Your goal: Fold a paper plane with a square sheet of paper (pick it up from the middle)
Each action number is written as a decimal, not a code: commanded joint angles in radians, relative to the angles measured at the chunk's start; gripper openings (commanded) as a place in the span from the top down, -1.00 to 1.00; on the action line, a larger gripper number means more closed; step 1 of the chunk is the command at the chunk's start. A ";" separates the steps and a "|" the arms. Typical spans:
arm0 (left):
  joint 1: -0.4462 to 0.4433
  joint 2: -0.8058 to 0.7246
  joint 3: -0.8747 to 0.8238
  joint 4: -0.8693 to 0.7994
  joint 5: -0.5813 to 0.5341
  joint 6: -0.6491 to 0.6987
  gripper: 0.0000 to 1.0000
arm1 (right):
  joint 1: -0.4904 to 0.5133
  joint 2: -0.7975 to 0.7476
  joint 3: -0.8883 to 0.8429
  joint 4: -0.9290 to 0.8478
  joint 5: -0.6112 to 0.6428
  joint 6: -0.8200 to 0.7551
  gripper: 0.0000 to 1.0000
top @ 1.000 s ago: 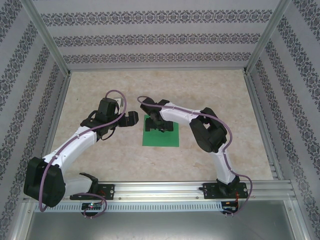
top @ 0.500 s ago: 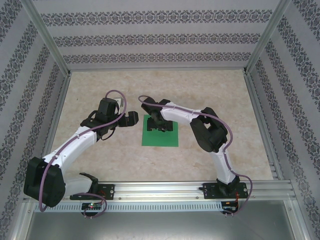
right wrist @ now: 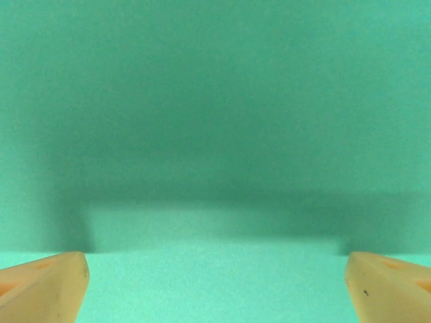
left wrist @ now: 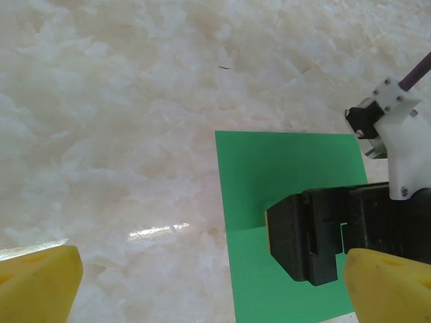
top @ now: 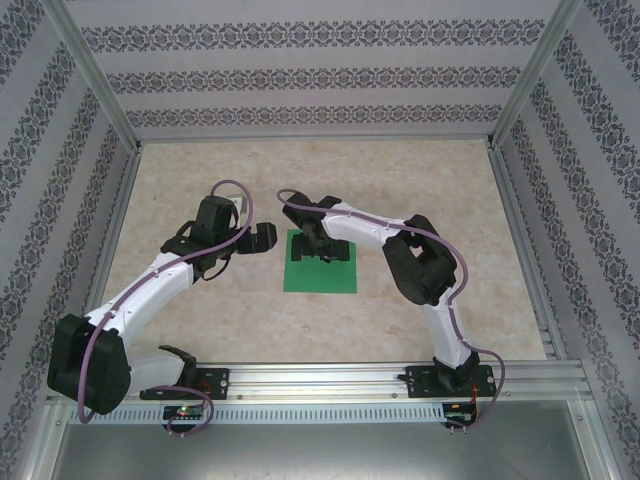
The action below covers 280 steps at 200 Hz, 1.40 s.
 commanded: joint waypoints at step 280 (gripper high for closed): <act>-0.012 0.005 0.018 -0.011 0.005 0.022 -1.00 | -0.001 0.090 -0.084 0.066 -0.050 0.014 -0.51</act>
